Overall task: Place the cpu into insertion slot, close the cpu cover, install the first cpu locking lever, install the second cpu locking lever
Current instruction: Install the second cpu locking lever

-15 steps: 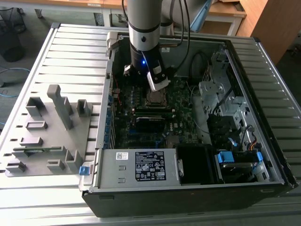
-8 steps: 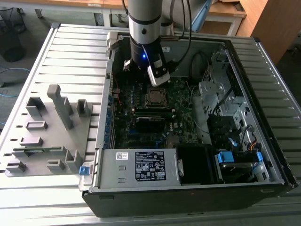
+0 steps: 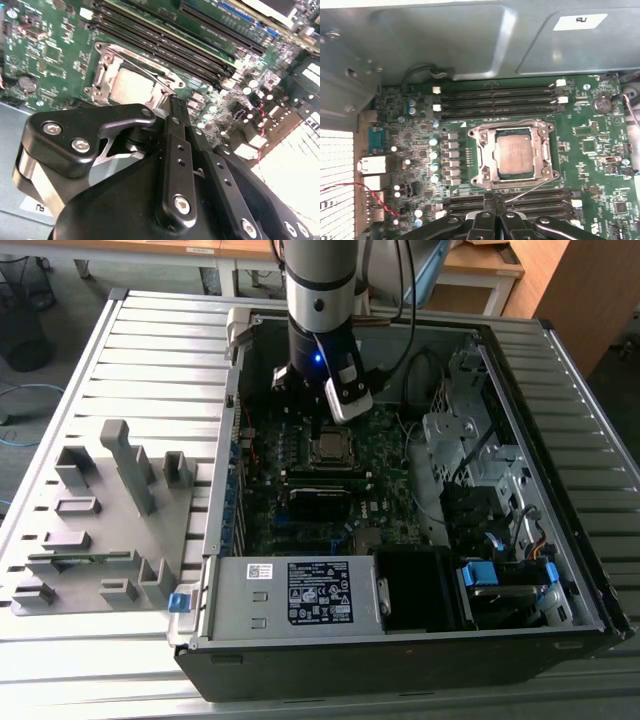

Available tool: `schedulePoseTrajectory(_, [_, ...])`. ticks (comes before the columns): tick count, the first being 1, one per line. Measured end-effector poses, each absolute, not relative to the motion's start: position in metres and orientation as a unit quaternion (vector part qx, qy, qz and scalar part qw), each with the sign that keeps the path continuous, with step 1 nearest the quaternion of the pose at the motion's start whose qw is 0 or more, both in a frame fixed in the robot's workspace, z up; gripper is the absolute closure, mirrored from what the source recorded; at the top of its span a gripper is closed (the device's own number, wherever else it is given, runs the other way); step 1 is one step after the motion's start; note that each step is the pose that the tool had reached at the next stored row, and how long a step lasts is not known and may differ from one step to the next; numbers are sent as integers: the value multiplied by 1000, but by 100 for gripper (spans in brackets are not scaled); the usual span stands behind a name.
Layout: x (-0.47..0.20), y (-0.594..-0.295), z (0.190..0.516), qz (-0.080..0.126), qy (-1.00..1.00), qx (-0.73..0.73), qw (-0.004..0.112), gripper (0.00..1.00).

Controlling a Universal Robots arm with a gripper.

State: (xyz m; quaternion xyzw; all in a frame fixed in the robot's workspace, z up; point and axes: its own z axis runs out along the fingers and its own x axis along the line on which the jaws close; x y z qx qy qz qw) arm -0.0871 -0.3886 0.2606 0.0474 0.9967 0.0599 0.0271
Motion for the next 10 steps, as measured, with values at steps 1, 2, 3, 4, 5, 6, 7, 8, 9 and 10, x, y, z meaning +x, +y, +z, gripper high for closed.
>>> schedulePoseTrajectory(1, [-86,-389,260,60,997,48,27,90])
schedulePoseTrajectory(2, [-85,-389,260,59,997,49,27,90])
schedulePoseTrajectory(3, [-85,-389,260,59,997,50,27,90])
schedulePoseTrajectory(4, [-84,-389,259,59,997,50,27,90])
schedulePoseTrajectory(5, [-84,-389,258,59,997,51,27,90])
schedulePoseTrajectory(6, [-83,-390,257,59,997,51,27,90])
schedulePoseTrajectory(7, [-83,-390,256,58,997,52,27,90])
schedulePoseTrajectory(8, [-83,-390,254,58,997,53,28,90])
schedulePoseTrajectory(9, [-83,-390,252,58,996,53,28,90])
schedulePoseTrajectory(10, [-83,-390,250,58,996,54,28,90])
